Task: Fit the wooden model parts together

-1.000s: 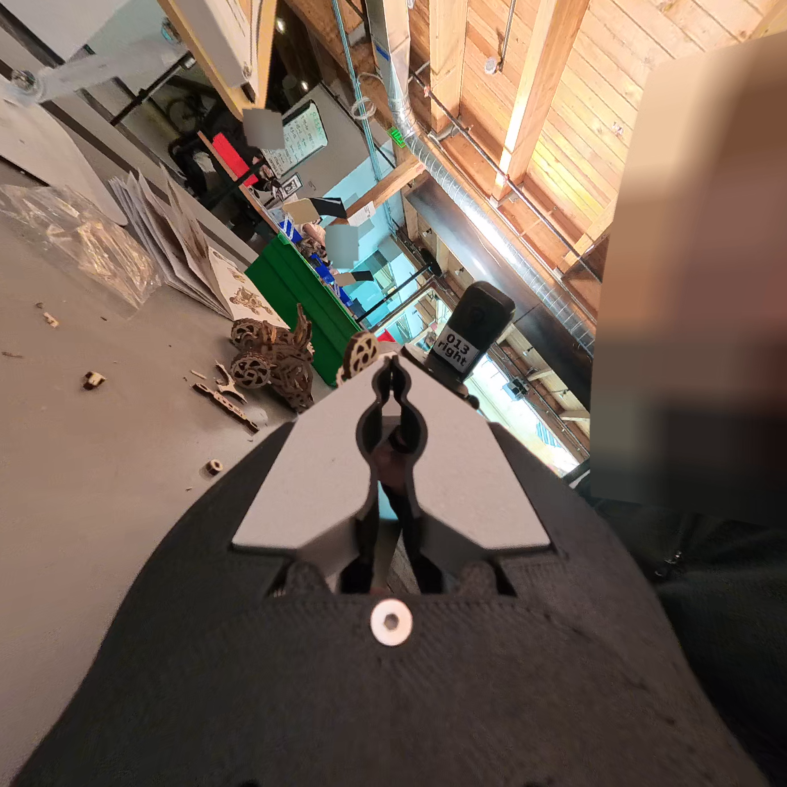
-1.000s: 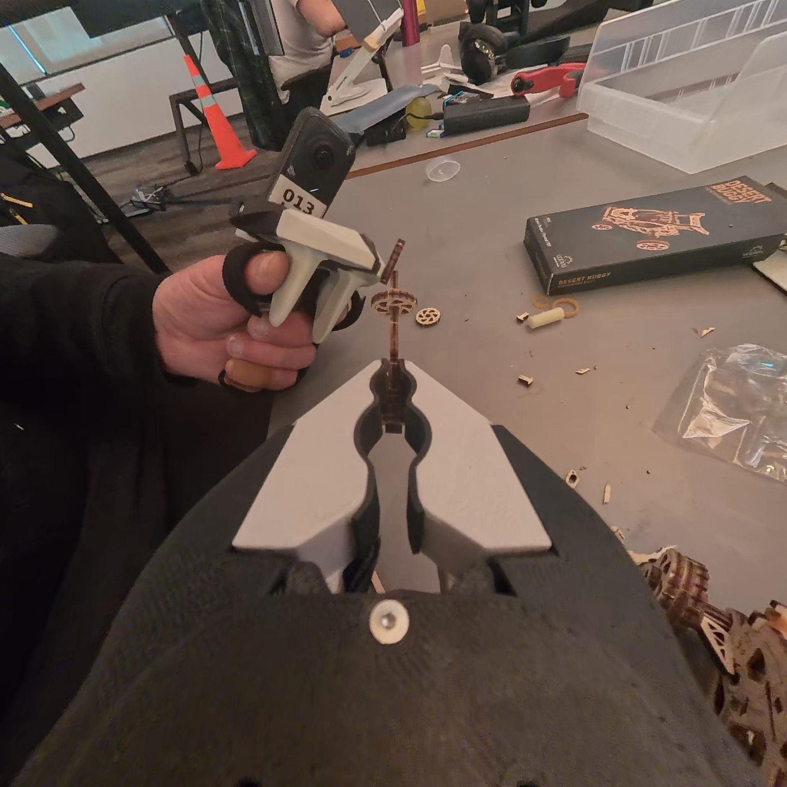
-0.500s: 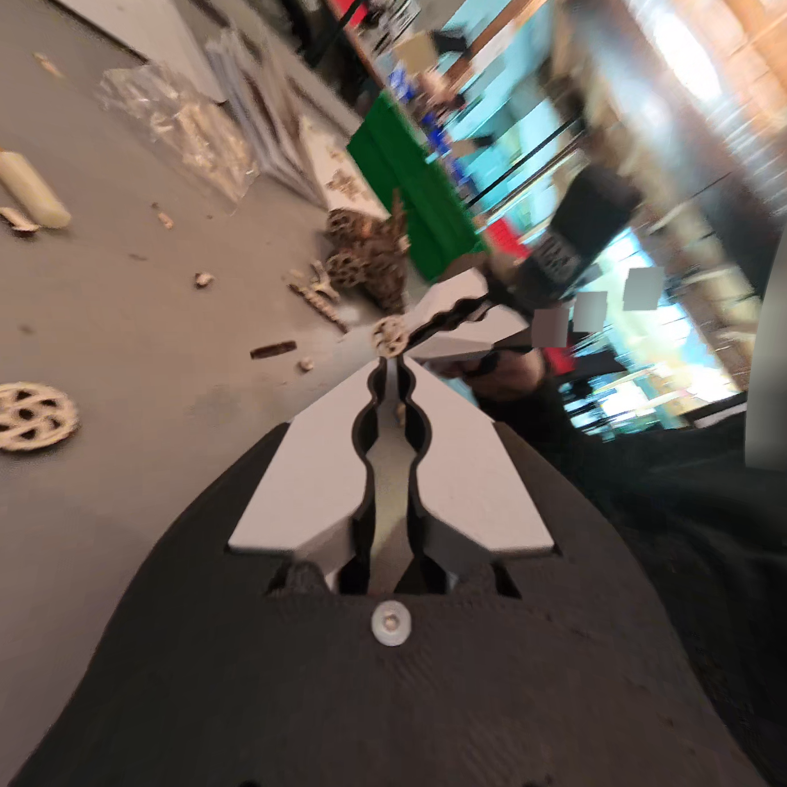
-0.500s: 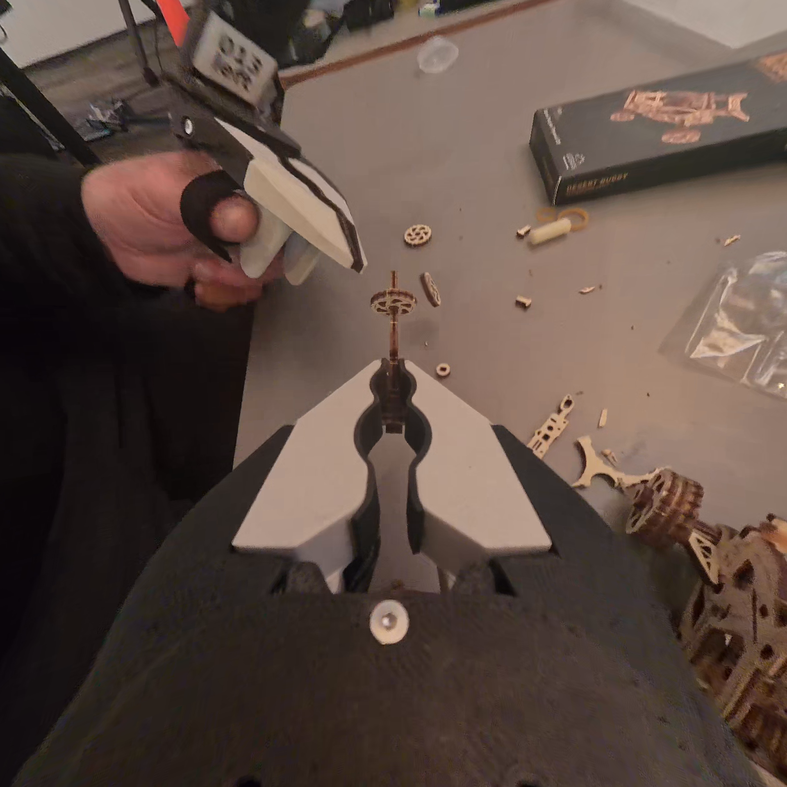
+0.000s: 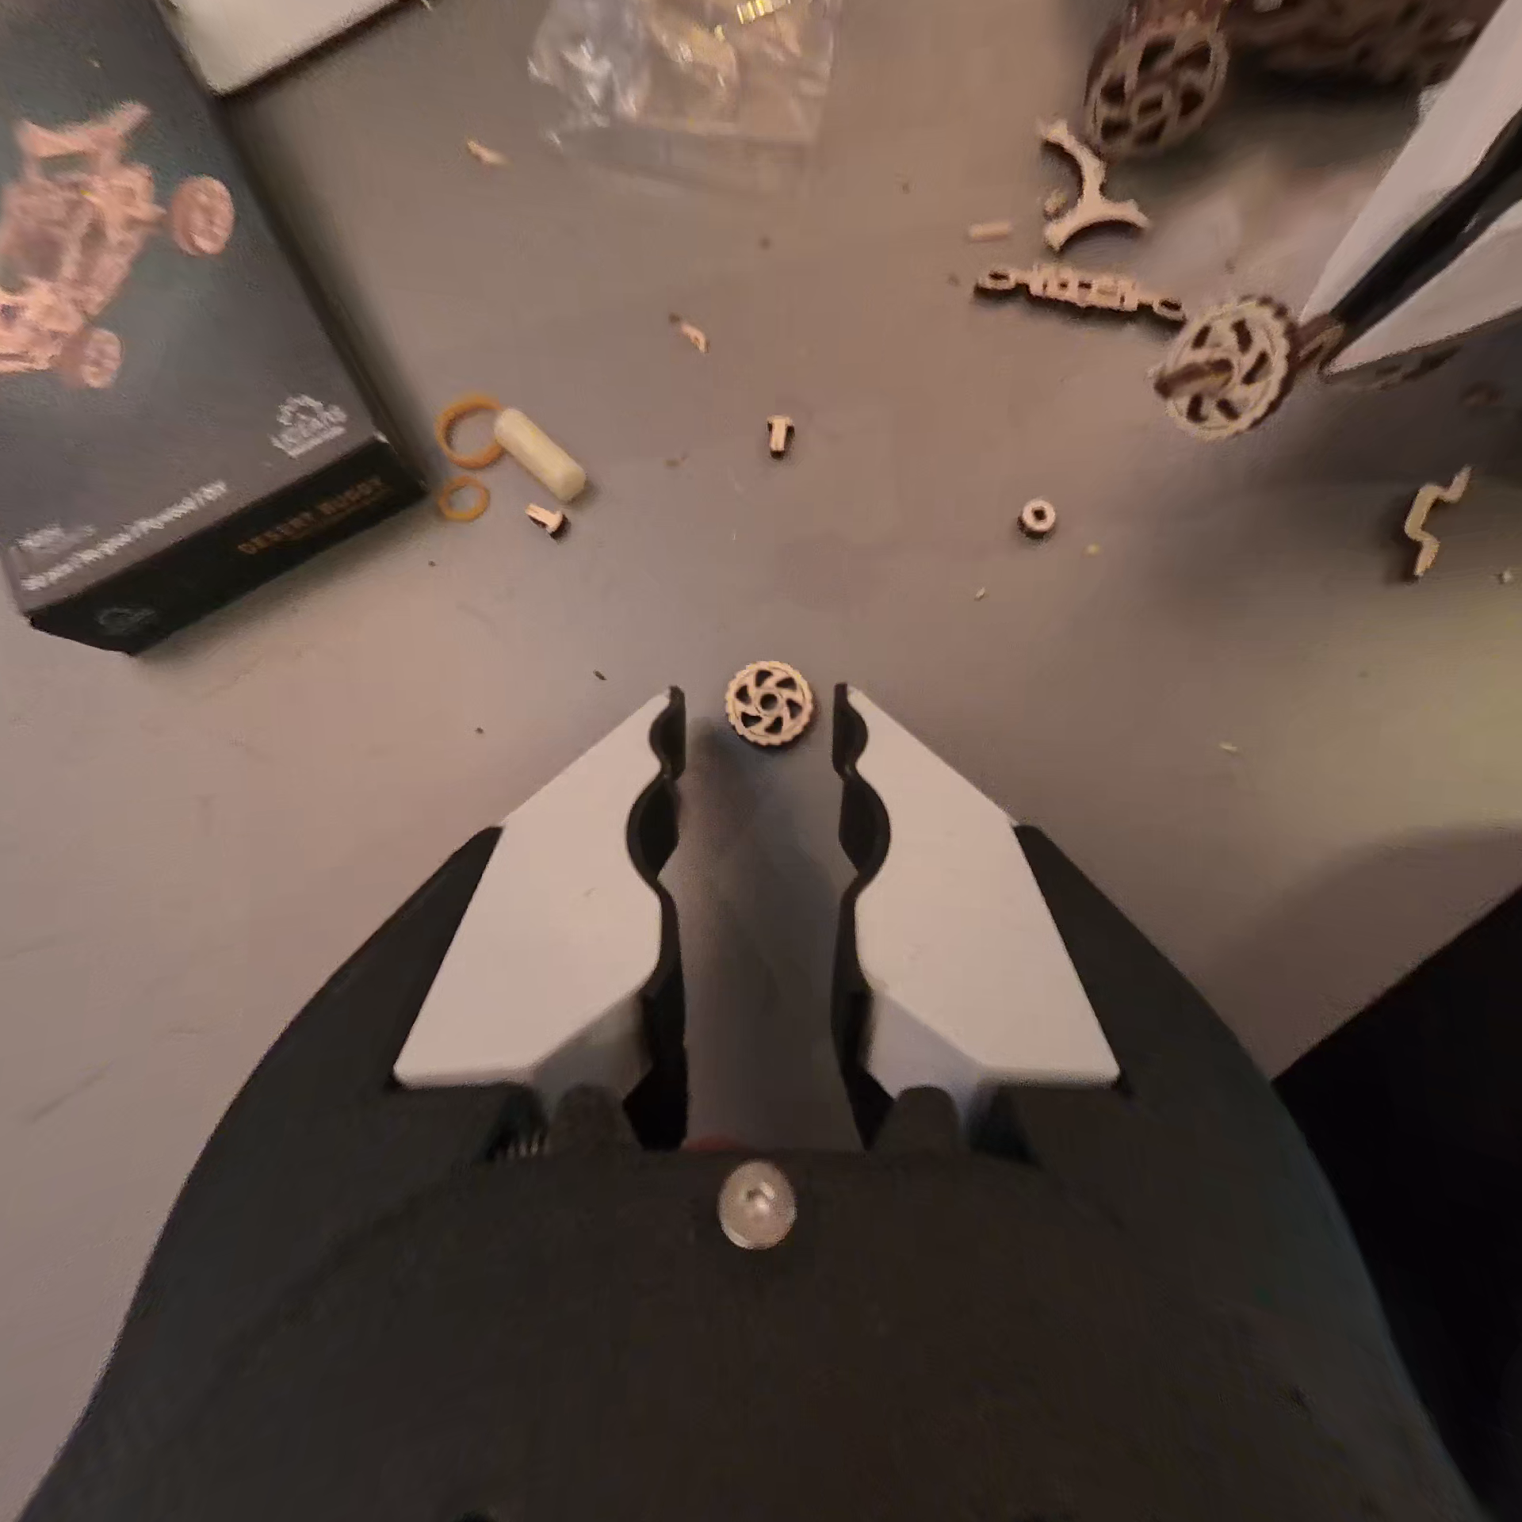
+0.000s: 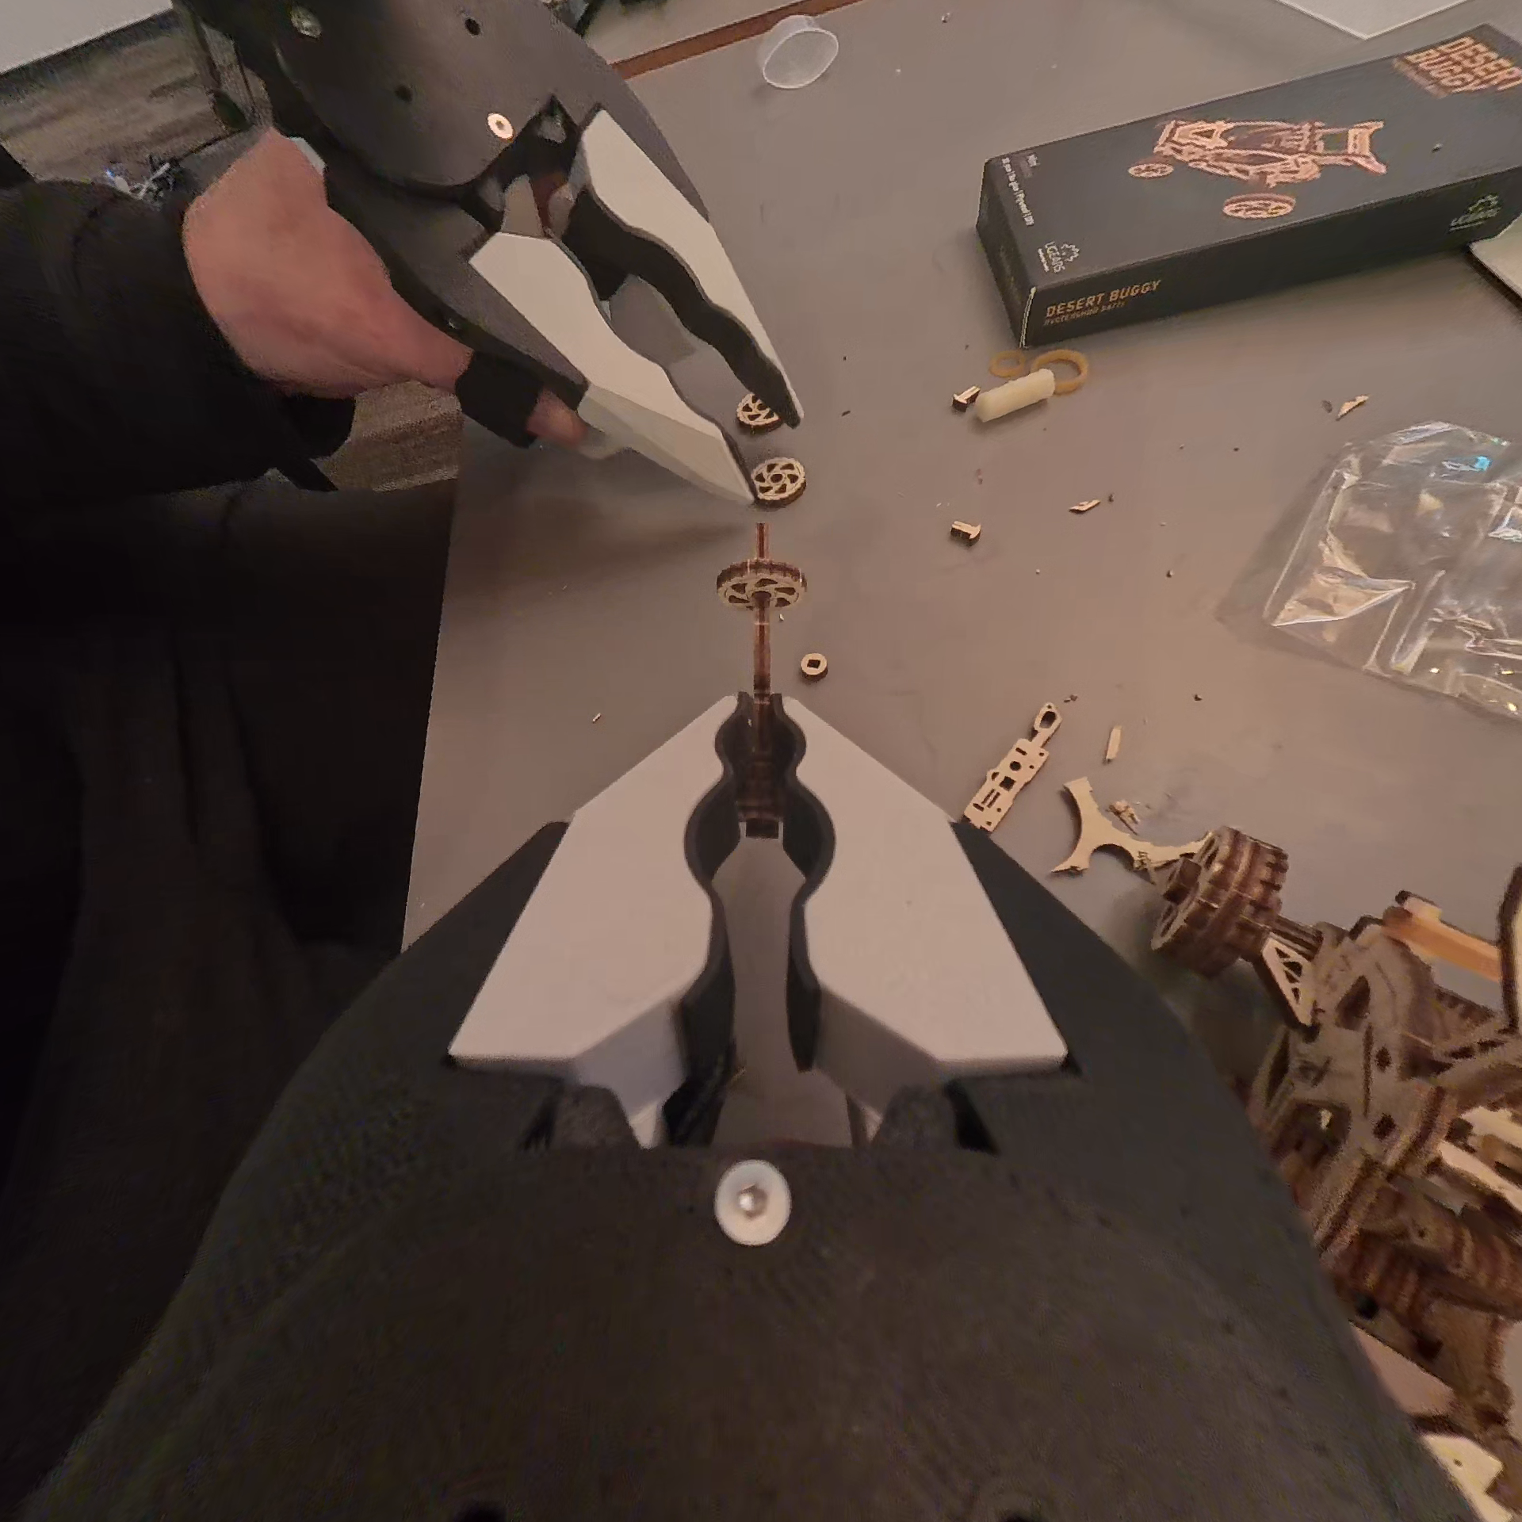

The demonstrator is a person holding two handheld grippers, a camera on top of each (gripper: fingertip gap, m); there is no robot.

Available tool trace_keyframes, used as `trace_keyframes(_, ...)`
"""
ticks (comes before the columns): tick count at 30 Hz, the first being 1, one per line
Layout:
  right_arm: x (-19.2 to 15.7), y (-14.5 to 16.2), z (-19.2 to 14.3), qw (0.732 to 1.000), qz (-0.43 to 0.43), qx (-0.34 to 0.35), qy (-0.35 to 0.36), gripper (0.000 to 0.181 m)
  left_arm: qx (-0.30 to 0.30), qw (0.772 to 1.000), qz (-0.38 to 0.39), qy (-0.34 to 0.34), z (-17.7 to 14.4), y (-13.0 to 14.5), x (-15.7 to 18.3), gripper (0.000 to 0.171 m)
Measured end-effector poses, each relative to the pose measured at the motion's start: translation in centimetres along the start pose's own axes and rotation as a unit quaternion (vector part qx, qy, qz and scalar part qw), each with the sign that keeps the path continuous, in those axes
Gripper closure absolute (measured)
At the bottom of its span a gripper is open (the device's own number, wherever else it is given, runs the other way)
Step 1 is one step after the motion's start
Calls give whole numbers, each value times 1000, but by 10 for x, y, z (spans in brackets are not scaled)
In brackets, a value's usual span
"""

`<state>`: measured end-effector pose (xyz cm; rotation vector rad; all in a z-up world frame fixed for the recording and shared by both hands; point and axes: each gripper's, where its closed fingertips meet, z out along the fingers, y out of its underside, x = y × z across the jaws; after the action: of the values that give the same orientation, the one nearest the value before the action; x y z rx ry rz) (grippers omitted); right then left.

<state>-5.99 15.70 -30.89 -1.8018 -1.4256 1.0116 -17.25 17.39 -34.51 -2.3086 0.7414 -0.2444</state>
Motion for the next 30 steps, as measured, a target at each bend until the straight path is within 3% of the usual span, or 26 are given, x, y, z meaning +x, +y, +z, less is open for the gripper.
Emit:
trace_keyframes(2, -1, 1, 3, 1000, -3, -3, -2, 181, -22, 1000, 1, 16, 6, 5, 2, 139)
trace_keyframes(5, 0, 1, 5, 1000, -2, -1, -3, 181, -15, 999, -16, 36, 7, 1, 4, 153)
trace_keyframes(9, 0, 1, 6, 1000, -2, 0, -4, 181, -4, 999, -28, 41, 7, 0, 6, 153)
trace_keyframes(13, 0, -3, 5, 1000, -10, 6, 0, 181, 87, 986, -93, 106, -6, -27, 18, 154)
trace_keyframes(18, -4, -15, 1, 999, -36, 29, 4, 181, 225, 925, -182, 247, -38, -73, 49, 153)
trace_keyframes(22, -9, -24, -4, 998, -51, 44, 7, 181, 256, 884, -235, 312, -44, -84, 63, 154)
trace_keyframes(27, -10, -31, -10, 997, -55, 51, 14, 181, 313, 799, -327, 395, -57, -96, 62, 154)
trace_keyframes(30, -10, -35, -11, 997, -58, 48, 20, 181, 332, 765, -351, 426, -62, -100, 63, 154)
